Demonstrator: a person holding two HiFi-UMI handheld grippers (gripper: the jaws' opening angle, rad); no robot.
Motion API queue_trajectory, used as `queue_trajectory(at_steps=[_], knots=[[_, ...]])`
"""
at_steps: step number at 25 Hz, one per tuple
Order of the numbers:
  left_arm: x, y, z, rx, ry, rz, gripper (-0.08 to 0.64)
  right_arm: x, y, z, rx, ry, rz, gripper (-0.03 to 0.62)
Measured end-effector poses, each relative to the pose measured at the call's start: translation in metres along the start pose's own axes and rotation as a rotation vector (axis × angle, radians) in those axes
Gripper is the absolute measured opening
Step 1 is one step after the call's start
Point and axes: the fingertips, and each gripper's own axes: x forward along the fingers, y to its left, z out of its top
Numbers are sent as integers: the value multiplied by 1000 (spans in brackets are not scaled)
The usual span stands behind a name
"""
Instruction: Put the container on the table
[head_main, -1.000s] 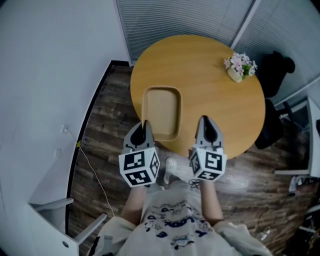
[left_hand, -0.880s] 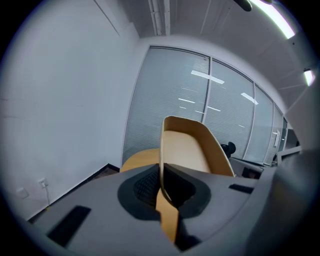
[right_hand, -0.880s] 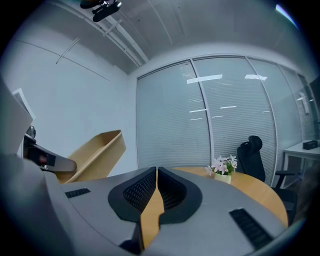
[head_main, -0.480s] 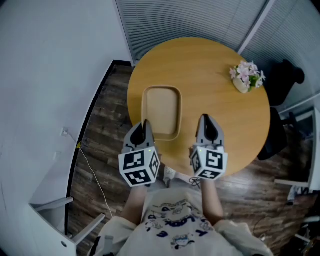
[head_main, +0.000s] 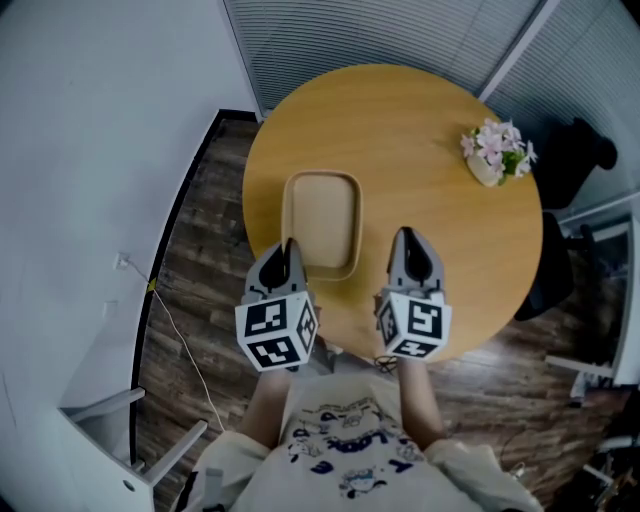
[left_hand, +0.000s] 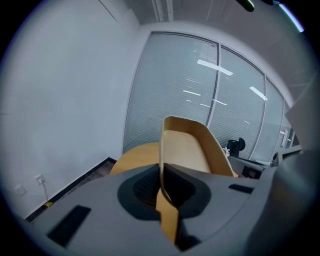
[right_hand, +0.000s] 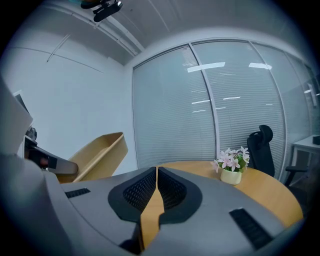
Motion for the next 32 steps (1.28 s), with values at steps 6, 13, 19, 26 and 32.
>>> queue_trajectory(at_steps=[6, 13, 19, 26, 32], knots=[[23, -2, -10, 1, 56, -16, 9, 16, -9, -12, 10, 26, -13, 11], [44, 5, -20, 7, 120, -41, 9, 32, -8, -25, 18, 67, -38, 11], [61, 11, -45, 6, 194, -59, 9, 43, -6, -42, 18, 107, -41, 11], [80, 12, -76, 17, 278, -94, 9, 50, -3, -70, 12, 173, -54, 11], [97, 16, -102, 34, 346, -113, 9, 53, -3, -97, 17, 228, -77, 11]])
